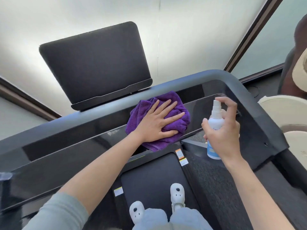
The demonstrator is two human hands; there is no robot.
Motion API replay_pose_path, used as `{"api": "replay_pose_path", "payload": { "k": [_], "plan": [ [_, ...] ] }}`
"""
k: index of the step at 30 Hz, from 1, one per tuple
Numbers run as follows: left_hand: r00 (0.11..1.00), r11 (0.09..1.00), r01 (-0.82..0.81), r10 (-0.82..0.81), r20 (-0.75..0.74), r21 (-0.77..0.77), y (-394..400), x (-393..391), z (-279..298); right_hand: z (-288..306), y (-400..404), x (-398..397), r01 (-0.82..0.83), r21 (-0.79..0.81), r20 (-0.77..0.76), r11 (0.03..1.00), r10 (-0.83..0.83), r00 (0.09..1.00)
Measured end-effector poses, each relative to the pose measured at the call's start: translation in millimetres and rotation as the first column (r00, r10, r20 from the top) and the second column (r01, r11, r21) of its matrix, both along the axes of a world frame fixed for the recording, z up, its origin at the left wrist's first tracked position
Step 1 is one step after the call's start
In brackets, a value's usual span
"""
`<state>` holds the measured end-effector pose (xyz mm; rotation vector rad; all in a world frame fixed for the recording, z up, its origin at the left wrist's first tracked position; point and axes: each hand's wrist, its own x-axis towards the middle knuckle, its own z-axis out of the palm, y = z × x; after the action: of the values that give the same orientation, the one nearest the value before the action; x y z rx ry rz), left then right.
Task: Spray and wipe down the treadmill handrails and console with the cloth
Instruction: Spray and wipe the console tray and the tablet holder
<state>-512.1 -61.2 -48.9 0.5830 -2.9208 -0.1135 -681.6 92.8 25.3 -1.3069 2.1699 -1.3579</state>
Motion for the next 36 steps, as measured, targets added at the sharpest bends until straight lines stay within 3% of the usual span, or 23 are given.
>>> {"api": "replay_pose_path", "payload": {
  "k": [20, 28, 36],
  "plan": [
    [0.994, 0.993, -0.107, 0.105, 0.036, 0.052, 13.7, 292.5, -0.7, -3.5, -0.9, 189.3, -0.151, 0.004, 0.021, 0.989, 0.151, 0.988],
    [0.996, 0.994, -0.08, 0.076, 0.051, 0.072, 8.9, 353.5, 0.0, -3.2, -9.5, 216.2, -0.176, 0.016, 0.004, 0.984, 0.176, 0.984],
    [0.99, 0.991, -0.136, 0.135, 0.048, 0.013, 11.7, 336.1, -0.9, -8.9, -18.4, 214.3, -0.201, 0.021, 0.009, 0.979, 0.2, 0.98]
  ]
}}
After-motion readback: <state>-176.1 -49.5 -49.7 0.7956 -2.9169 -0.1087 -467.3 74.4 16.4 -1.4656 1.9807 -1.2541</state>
